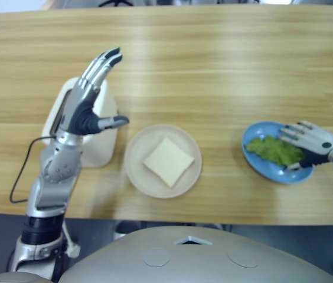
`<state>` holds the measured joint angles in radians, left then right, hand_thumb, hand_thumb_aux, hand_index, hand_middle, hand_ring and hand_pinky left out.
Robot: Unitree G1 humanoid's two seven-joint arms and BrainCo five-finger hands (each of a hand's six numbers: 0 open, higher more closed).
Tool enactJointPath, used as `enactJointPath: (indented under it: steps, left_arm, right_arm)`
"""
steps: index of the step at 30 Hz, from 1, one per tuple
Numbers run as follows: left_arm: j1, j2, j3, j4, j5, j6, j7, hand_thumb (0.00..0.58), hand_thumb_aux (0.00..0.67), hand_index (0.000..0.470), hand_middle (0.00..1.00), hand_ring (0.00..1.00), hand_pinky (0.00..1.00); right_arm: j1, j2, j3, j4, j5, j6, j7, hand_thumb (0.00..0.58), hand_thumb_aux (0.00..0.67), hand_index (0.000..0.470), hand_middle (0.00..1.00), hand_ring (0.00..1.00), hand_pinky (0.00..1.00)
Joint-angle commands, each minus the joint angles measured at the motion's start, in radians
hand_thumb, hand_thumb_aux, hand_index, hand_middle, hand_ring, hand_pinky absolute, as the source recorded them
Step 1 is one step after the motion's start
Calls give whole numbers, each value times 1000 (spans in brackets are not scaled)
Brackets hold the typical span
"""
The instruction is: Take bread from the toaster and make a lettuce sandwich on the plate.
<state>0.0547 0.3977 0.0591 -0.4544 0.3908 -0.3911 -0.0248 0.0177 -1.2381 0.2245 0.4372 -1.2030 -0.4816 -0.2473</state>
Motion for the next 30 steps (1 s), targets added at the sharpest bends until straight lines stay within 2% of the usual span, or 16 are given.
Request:
enactJointPath:
  steps: [1,17,26,27,28,29,30]
  left_arm:
    - [13,-11,-2,-13,14,14,-14,0,0,0,0,0,0]
    - [15,-18,-3,-12,37,19,-27,0,0,0,0,0,0]
    - [22,-18,-10,-13,42,15,-34,0,0,0,0,0,0]
    - [23,-18,-10,-13,42,15,-34,0,0,0,0,0,0]
    - [23,-18,-11,-14,42,15,-35,0,0,0,0,0,0]
    - [24,-18,-11,-15,41,15,-36,0,0,0,0,0,0]
    - [24,-18,-12,-16,41,15,-37,0,0,0,0,0,0]
  right_arm:
    - [-9,-16,40,18,8,-20,-15,0,0,0,0,0,0]
    - [-154,12,167,147,8,-44,-47,0,0,0,0,0,0]
    - [-173,37,206,171,3,-40,-60,0,0,0,0,0,0]
    - [-175,40,210,174,1,-39,-60,420,318,218,0,0,0]
    - [-177,43,214,180,-2,-37,-63,420,318,218,0,0,0]
    - [-179,45,218,182,-3,-35,-64,468,376,258,0,0,0]
    - [-180,45,222,182,-2,-34,-66,557,536,368,0,0,0]
